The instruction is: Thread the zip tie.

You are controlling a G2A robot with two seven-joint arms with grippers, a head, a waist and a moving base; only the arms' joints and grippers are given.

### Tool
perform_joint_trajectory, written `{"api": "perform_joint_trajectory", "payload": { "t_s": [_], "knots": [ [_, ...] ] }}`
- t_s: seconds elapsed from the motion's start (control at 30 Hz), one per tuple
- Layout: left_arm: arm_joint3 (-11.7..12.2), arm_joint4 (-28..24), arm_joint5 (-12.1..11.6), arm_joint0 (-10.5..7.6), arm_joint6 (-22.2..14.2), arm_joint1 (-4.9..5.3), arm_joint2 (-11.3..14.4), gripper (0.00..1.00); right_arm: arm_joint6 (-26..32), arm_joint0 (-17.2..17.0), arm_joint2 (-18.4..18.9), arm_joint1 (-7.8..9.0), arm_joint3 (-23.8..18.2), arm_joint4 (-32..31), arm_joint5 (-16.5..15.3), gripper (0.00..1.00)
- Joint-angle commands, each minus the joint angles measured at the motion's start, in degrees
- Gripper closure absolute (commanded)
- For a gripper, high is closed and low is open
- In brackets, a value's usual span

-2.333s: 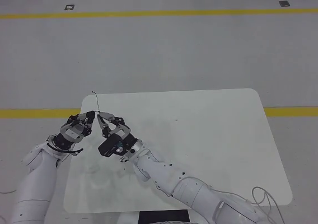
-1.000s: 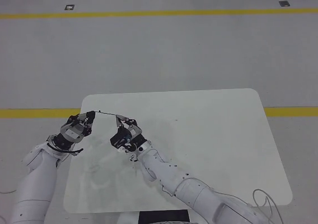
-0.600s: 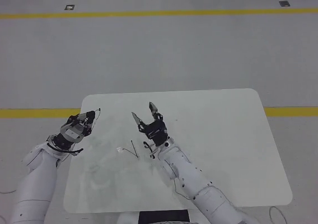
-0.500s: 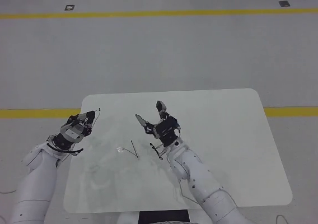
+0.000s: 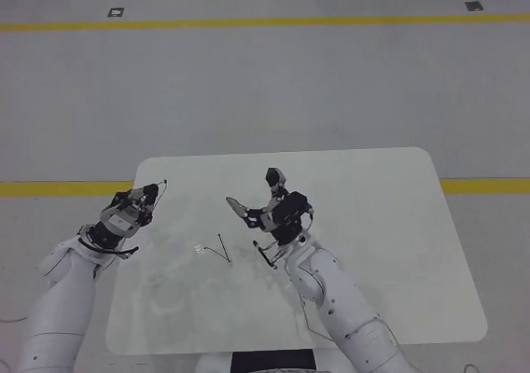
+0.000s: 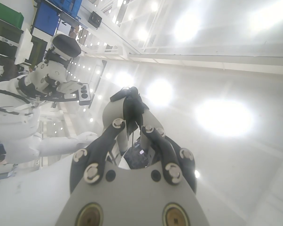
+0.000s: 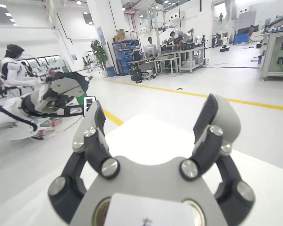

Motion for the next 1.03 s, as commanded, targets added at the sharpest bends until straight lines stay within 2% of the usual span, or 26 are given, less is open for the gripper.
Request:
{"api": "perform_joint_trajectory", "payload": {
  "t_s": [0.0, 0.2, 0.27, 0.37, 0.53, 1.0],
  "knots": [
    [0.93, -0.40, -0.01, 0.11, -1.34, 0.12, 0.09, 1.00, 0.55, -0.98, 0.96, 0.25, -1.56, 10.09, -1.56, 0.00],
    [6.49, -1.30, -0.30, -0.82, -9.22, 0.46, 0.93, 1.00, 4.12, -2.93, 1.68, 2.52, -7.44, 23.18, -1.56, 0.00],
    [8.30, -3.90, 0.09, -1.40, -9.88, 0.41, 1.26, 1.00, 4.54, -3.42, 1.60, 3.40, -9.06, 28.05, -1.56, 0.00],
    [7.77, -6.80, 0.09, -0.88, -9.88, 0.65, 2.80, 1.00, 4.67, -3.65, 1.17, 4.63, -10.76, 33.38, -1.56, 0.00],
    [7.09, -8.38, 0.09, -0.04, -9.88, 1.78, 4.01, 1.00, 5.07, -3.17, -0.22, 6.38, -12.55, 43.08, -1.56, 0.00],
    [7.07, -8.28, 0.09, -0.04, -9.88, 1.87, 4.06, 1.00, 5.19, -3.10, -0.26, 6.49, -12.59, 43.63, -1.56, 0.00]
  ]
}}
